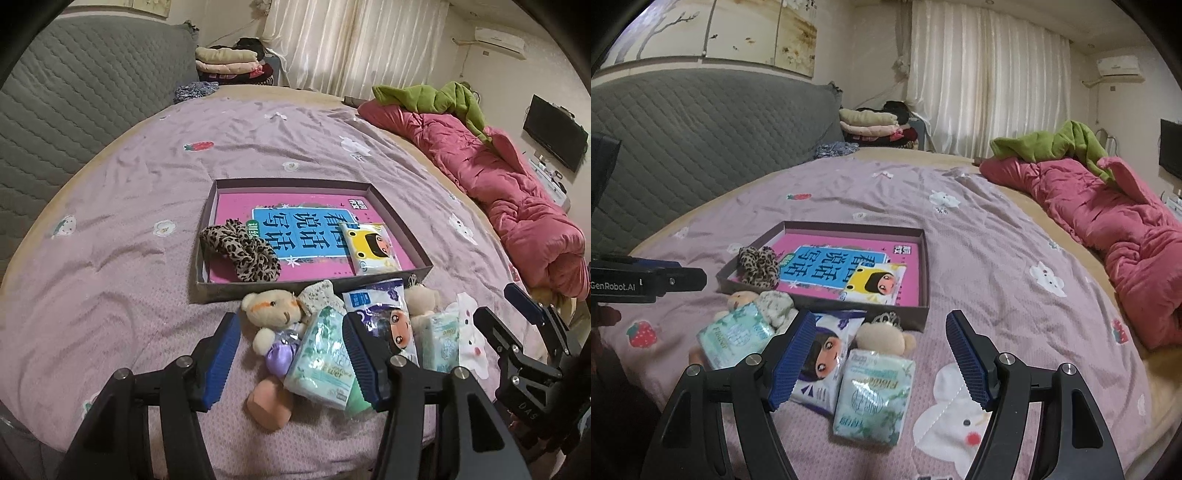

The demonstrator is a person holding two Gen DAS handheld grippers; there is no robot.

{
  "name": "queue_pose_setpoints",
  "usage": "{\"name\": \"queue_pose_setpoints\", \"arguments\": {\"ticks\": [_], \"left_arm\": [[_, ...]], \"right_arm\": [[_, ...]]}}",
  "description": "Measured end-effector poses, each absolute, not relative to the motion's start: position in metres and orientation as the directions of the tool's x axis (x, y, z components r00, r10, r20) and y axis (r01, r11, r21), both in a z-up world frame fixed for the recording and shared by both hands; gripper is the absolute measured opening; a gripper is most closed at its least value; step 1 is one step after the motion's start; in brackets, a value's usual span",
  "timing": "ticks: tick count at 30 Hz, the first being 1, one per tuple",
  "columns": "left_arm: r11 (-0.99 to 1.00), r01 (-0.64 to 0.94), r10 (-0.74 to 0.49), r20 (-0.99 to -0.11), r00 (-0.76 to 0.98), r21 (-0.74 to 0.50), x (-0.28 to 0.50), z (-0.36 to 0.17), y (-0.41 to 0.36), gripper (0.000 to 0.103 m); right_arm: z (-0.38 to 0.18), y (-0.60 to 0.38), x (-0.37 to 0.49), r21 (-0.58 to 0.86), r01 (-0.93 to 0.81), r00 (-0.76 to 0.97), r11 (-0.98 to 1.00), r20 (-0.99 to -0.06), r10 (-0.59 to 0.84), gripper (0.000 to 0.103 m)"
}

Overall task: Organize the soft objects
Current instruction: 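Withdraw both grippers from the box back toward the remaining pile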

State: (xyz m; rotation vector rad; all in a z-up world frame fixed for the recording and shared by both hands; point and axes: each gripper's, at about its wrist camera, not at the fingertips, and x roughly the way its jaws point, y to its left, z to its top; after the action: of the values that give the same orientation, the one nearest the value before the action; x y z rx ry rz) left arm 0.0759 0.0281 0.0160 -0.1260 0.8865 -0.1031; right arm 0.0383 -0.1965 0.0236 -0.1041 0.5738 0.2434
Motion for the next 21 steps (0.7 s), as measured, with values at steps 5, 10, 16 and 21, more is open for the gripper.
{"name": "queue_pose_setpoints", "arguments": {"ticks": [5, 10, 16, 21], "left_arm": [[0.987, 0.024, -0.138, -0.769, 0.625, -0.158, 0.070, 0.016, 0.029, 0.057], [0.988, 0.027, -0.135, -0.772, 0.621, -0.151, 0.066, 0.014, 0.026, 0.057], [0.988, 0.034, -0.138, -0.776, 0.615, -0.149, 0.062, 0.012, 0.024, 0.057], [0.989, 0.043, -0.140, -0.782, 0.607, -0.144, 0.059, 0.009, 0.021, 0.057]], "right_arm": [[0.021, -0.199, 0.033, -0.028, -0.239, 0.800, 0.971, -0.572, 0.180, 0.074], [0.017, -0.203, 0.030, -0.023, -0.218, 0.788, 0.976, -0.594, 0.162, 0.074], [0.013, -0.204, 0.028, -0.007, -0.216, 0.772, 0.976, -0.614, 0.166, 0.074], [0.010, -0.201, 0.025, -0.004, -0.229, 0.760, 0.973, -0.625, 0.177, 0.074]]}}
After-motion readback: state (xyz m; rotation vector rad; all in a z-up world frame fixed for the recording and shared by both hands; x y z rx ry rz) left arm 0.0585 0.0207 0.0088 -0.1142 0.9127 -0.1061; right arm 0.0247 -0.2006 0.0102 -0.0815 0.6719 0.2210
